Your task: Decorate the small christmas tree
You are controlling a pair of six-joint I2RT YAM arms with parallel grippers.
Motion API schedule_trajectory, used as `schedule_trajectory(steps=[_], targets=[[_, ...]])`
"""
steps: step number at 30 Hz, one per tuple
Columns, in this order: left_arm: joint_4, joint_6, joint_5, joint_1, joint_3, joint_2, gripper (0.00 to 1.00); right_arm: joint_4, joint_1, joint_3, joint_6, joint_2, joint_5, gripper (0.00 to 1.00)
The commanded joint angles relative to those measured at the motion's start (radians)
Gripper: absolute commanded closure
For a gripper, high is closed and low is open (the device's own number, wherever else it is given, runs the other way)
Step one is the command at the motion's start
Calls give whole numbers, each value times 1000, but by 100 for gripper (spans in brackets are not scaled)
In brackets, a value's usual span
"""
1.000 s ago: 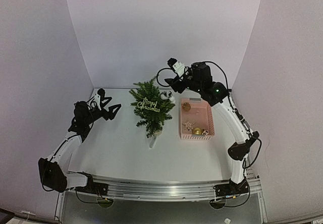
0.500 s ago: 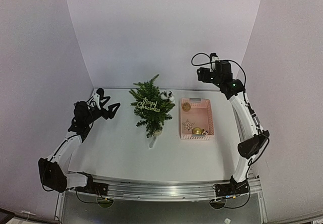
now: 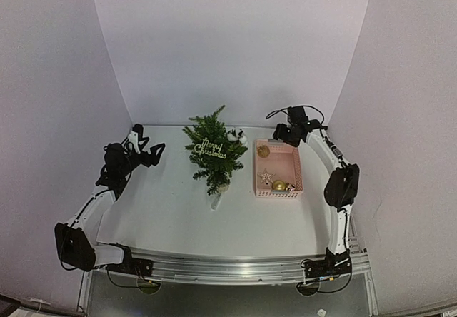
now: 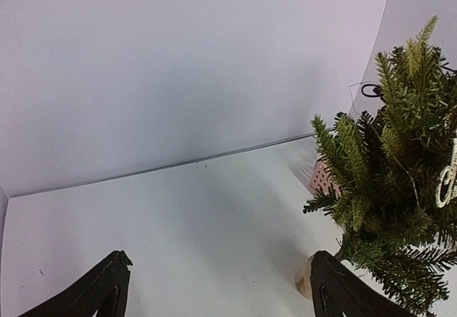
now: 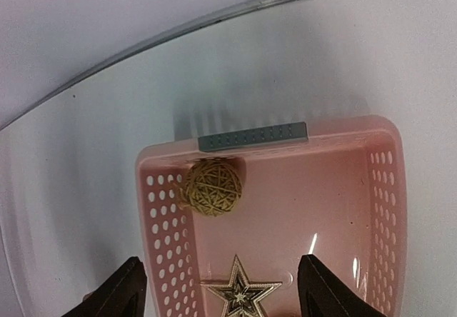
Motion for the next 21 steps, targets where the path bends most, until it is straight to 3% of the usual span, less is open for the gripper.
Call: schedule_trajectory(steps=[1, 13, 21], targets=[[-16, -4, -26, 4, 30, 35, 12, -17, -1, 54, 138, 93, -43, 27], [-1, 7, -28, 5, 51, 98, 12, 56, 11, 129, 221, 272, -107, 24], [8, 14, -31, 7, 60, 113, 12, 79, 11, 174, 229, 330, -101, 31]])
